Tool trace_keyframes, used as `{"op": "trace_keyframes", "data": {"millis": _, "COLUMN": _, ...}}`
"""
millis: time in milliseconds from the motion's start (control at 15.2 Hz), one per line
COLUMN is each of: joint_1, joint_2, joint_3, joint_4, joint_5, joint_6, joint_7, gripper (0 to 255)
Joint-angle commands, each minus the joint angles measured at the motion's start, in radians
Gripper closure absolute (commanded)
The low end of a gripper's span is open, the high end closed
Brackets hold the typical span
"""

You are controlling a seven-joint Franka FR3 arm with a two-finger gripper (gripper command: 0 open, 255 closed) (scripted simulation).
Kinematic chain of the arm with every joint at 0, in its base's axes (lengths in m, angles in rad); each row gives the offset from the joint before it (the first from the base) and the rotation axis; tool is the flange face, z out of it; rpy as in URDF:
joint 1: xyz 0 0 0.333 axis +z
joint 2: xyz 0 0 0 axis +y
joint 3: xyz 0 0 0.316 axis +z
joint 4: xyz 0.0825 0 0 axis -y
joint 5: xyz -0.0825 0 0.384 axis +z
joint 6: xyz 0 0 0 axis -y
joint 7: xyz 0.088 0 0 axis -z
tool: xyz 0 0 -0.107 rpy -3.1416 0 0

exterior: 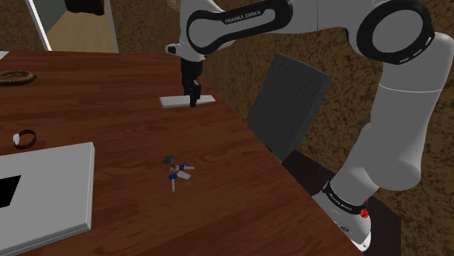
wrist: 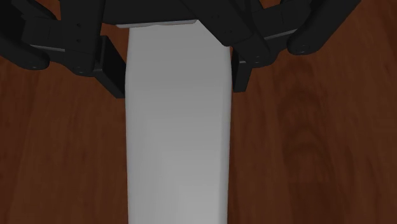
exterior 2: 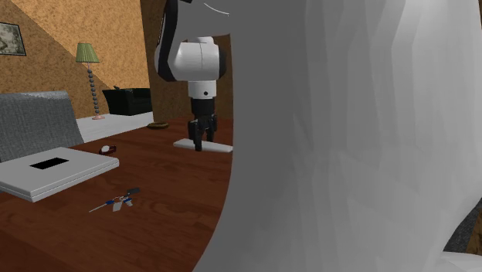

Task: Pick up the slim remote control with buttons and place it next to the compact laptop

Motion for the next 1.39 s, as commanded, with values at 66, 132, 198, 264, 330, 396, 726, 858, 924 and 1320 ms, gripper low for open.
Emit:
{"op": "trace_keyframes", "data": {"millis": 66, "joint_1": 0.0, "joint_2": -0.008, "joint_3": 0.0, "joint_4": 0.028, "joint_5": 0.001, "joint_6": -0.036, "joint_7": -0.001, "gripper": 255}}
{"op": "trace_keyframes", "data": {"millis": 132, "joint_1": 0.014, "joint_2": -0.007, "joint_3": 0.007, "joint_4": 0.03, "joint_5": -0.002, "joint_6": -0.037, "joint_7": 0.021, "gripper": 255}}
{"op": "trace_keyframes", "data": {"millis": 198, "joint_1": 0.028, "joint_2": -0.004, "joint_3": 0.014, "joint_4": 0.034, "joint_5": -0.004, "joint_6": -0.038, "joint_7": 0.043, "gripper": 255}}
{"op": "trace_keyframes", "data": {"millis": 264, "joint_1": 0.043, "joint_2": -0.001, "joint_3": 0.021, "joint_4": 0.038, "joint_5": -0.007, "joint_6": -0.039, "joint_7": 0.065, "gripper": 255}}
{"op": "trace_keyframes", "data": {"millis": 330, "joint_1": 0.057, "joint_2": 0.003, "joint_3": 0.027, "joint_4": 0.044, "joint_5": -0.009, "joint_6": -0.041, "joint_7": 0.086, "gripper": 255}}
{"op": "trace_keyframes", "data": {"millis": 396, "joint_1": 0.072, "joint_2": 0.008, "joint_3": 0.034, "joint_4": 0.051, "joint_5": -0.012, "joint_6": -0.043, "joint_7": 0.108, "gripper": 255}}
{"op": "trace_keyframes", "data": {"millis": 726, "joint_1": 0.146, "joint_2": 0.046, "joint_3": 0.066, "joint_4": 0.106, "joint_5": -0.029, "joint_6": -0.061, "joint_7": 0.216, "gripper": 255}}
{"op": "trace_keyframes", "data": {"millis": 858, "joint_1": 0.177, "joint_2": 0.068, "joint_3": 0.077, "joint_4": 0.138, "joint_5": -0.036, "joint_6": -0.072, "joint_7": 0.258, "gripper": 255}}
{"op": "trace_keyframes", "data": {"millis": 924, "joint_1": 0.192, "joint_2": 0.08, "joint_3": 0.083, "joint_4": 0.157, "joint_5": -0.04, "joint_6": -0.078, "joint_7": 0.279, "gripper": 255}}
{"op": "trace_keyframes", "data": {"millis": 1320, "joint_1": 0.291, "joint_2": 0.177, "joint_3": 0.109, "joint_4": 0.303, "joint_5": -0.068, "joint_6": -0.13, "joint_7": 0.4, "gripper": 255}}
